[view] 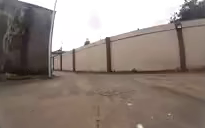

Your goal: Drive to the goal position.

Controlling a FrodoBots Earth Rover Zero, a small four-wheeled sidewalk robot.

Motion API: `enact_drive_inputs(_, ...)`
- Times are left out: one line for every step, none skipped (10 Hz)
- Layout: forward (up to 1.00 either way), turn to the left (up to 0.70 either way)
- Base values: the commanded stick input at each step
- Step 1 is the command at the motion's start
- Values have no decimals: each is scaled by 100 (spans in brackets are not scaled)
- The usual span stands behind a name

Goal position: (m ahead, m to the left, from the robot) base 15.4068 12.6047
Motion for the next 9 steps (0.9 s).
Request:
enact_drive_inputs(30, 0)
enact_drive_inputs(30, 0)
enact_drive_inputs(30, 0)
enact_drive_inputs(30, 0)
enact_drive_inputs(30, 0)
enact_drive_inputs(30, 0)
enact_drive_inputs(30, 0)
enact_drive_inputs(30, 0)
enact_drive_inputs(30, 0)
